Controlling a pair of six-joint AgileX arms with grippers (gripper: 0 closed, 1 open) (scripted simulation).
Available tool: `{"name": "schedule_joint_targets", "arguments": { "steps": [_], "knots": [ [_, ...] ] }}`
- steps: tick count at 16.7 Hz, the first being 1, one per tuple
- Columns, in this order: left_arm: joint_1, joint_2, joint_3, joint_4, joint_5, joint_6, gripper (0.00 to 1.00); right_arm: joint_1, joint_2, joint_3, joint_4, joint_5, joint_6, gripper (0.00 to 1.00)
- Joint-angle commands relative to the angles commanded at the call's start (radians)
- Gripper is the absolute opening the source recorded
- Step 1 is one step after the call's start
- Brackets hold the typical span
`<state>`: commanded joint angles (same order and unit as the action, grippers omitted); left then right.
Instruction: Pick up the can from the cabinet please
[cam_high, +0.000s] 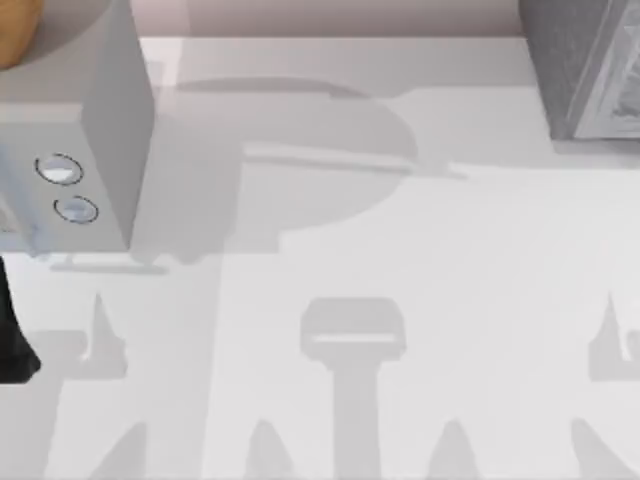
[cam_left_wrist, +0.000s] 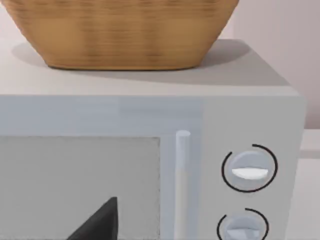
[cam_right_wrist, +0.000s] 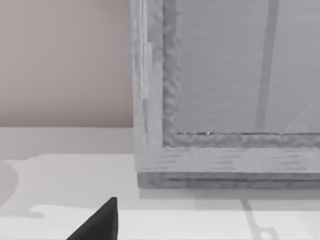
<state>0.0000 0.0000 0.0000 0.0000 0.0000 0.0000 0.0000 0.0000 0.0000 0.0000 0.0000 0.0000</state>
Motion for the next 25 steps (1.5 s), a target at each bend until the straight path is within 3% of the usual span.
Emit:
{"name": "schedule_joint_targets", "arguments": {
  "steps": [4,8,20,25],
  "knots": [
    [0.0,0.0,0.0,0.0,0.0,0.0,1.0,0.005,0.032,0.032,-0.013,0.004,-0.001,1.0],
    [0.0,0.0,0.0,0.0,0.0,0.0,1.0,0.03,0.204,0.223,-0.071,0.028,-0.002,1.0],
    [0.0,0.0,0.0,0.0,0.0,0.0,1.0,0.143,1.026,1.34,-0.32,0.153,0.012,1.0],
    [0.0,0.0,0.0,0.0,0.0,0.0,1.0,0.176,1.267,1.665,-0.397,0.188,0.015,1.0]
  ]
}}
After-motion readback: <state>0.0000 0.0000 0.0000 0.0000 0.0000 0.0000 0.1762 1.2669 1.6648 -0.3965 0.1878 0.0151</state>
